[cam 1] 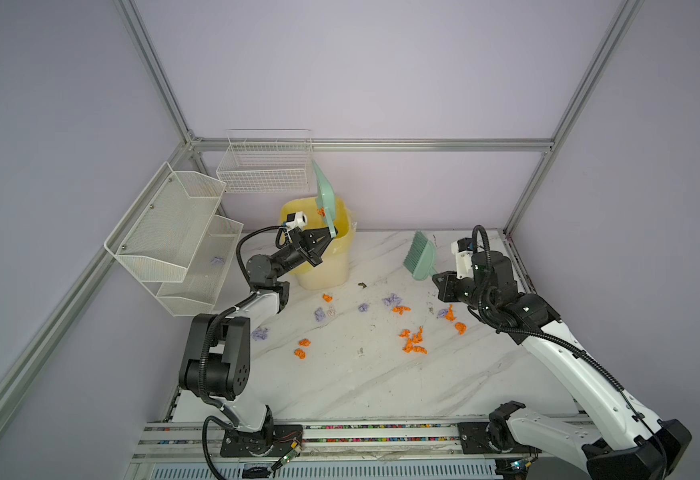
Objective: Sweep away the paper scraps from the table
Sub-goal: 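Tilt the dustpan with the left gripper to dump scraps into the bin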
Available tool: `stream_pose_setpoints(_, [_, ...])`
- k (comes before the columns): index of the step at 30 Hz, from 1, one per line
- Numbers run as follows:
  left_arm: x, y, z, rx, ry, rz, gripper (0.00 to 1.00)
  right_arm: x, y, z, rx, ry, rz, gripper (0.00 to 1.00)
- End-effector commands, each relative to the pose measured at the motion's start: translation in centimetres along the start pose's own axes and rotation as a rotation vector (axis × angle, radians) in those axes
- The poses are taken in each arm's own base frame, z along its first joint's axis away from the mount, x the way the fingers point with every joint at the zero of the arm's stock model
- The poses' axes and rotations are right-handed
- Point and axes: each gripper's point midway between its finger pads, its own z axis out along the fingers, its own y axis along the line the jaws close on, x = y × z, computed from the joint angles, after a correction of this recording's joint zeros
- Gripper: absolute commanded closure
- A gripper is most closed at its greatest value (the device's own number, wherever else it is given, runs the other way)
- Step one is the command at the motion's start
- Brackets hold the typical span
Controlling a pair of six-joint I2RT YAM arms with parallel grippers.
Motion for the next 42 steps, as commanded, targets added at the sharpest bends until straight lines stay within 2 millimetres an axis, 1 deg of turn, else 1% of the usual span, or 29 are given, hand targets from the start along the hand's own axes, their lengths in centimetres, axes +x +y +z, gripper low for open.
stream_pose_setpoints(1, [1.5, -2.6, 0.7, 0.071, 0.063, -0.106, 1.0, -1.7, 0.7, -0.6, -0.027, -0.057, 0.007, 1.0])
stream_pose_setpoints(3, [0.8, 0.6, -0.2, 0.018, 0.038, -0.182, 1.0, -1.7, 0.7, -0.4, -0.028, -0.051, 0.008, 1.0])
stream_pose_setpoints(4, [0.5, 1.7, -0.7, 0.003, 0.021, -0.208, 1.0, -1.6, 0.8, -0.4, -0.032, -0.048, 0.007, 1.0])
stream_pose_setpoints(5, [0.4, 2.2, -0.9, -0.007, 0.016, -0.226, 1.0, -1.6, 0.8, -0.3, -0.033, -0.047, 0.007, 1.0])
stream_pose_setpoints(6, [0.4, 2.1, -0.8, -0.005, 0.02, -0.226, 1.0, -1.6, 0.8, -0.4, -0.034, -0.049, 0.007, 1.0])
stream_pose_setpoints(7, [0.7, 0.7, -0.3, 0.018, 0.031, -0.2, 1.0, -1.7, 0.8, -0.5, -0.033, -0.052, 0.007, 1.0])
stream_pose_setpoints(9, [1.7, -3.0, 0.7, 0.075, 0.064, -0.121, 1.0, -1.8, 0.8, -0.8, -0.03, -0.058, 0.011, 1.0])
stream_pose_setpoints(10, [2.0, -3.9, 0.9, 0.083, 0.075, -0.097, 1.0, -1.8, 0.8, -0.9, -0.03, -0.058, 0.012, 1.0])
stream_pose_setpoints(11, [2.1, -4.2, 0.7, 0.069, 0.08, -0.081, 1.0, -1.8, 0.8, -0.9, -0.03, -0.057, 0.013, 1.0])
stream_pose_setpoints(13, [1.5, -2.8, -0.2, 0.02, 0.064, -0.094, 1.0, -1.8, 0.8, -0.9, -0.032, -0.057, 0.012, 1.0])
stream_pose_setpoints(15, [0.9, -1.1, -1.4, -0.012, 0.033, -0.122, 1.0, -1.7, 0.8, -0.7, -0.031, -0.051, 0.01, 1.0])
stream_pose_setpoints(16, [0.8, -0.7, -1.6, -0.019, 0.029, -0.118, 1.0, -1.6, 0.9, -0.5, -0.032, -0.045, 0.01, 1.0])
stream_pose_setpoints(18, [1.0, -0.7, -1.8, -0.024, 0.025, -0.098, 1.0, -1.7, 1.0, -0.5, -0.038, -0.043, 0.011, 1.0])
stream_pose_setpoints(21, [1.5, -1.5, -1.6, -0.044, 0.029, -0.058, 1.0, -1.9, 1.1, -0.5, -0.041, -0.046, 0.012, 1.0])
stream_pose_setpoints(23, [1.9, -1.7, -1.3, -0.112, 0.042, -0.025, 1.0, -2.2, 1.1, -0.6, -0.038, -0.046, 0.013, 1.0])
stream_pose_setpoints(26, [3.2, -1.8, -1.6, -0.292, 0.044, 0.079, 1.0, -2.4, 1.3, -0.7, -0.039, -0.043, 0.013, 1.0])
stream_pose_setpoints(28, [4.1, -1.4, -2.5, -0.457, 0.031, 0.172, 1.0, -2.3, 1.4, -0.6, -0.038, -0.027, 0.013, 1.0])
stream_pose_setpoints(30, [5.2, -1.6, -3.5, -0.613, 0.03, 0.287, 1.0, -2.0, 1.3, -0.5, -0.03, 0.001, 0.012, 1.0])
stream_pose_setpoints(32, [6.5, -1.5, -4.0, -0.681, 0.053, 0.328, 1.0, -1.3, 1.2, -0.2, -0.022, 0.041, 0.012, 1.0])
stream_pose_setpoints(34, [7.8, -0.8, -4.3, -0.706, 0.084, 0.336, 1.0, -0.9, 0.6, -0.2, 0.011, 0.074, 0.021, 1.0])
stream_pose_setpoints(38, [10.9, 2.6, -5.5, -0.836, 0.178, 0.344, 1.0, -0.2, -1.3, -0.8, 0.136, 0.133, 0.038, 1.0])
stream_pose_setpoints(39, [11.6, 3.5, -6.0, -0.885, 0.203, 0.356, 1.0, -0.3, -1.5, -1.2, 0.153, 0.139, 0.032, 1.0])
stream_pose_setpoints(42, [13.5, 5.2, -7.1, -1.009, 0.278, 0.406, 1.0, -0.5, -2.1, -2.3, 0.203, 0.145, 0.029, 1.0])
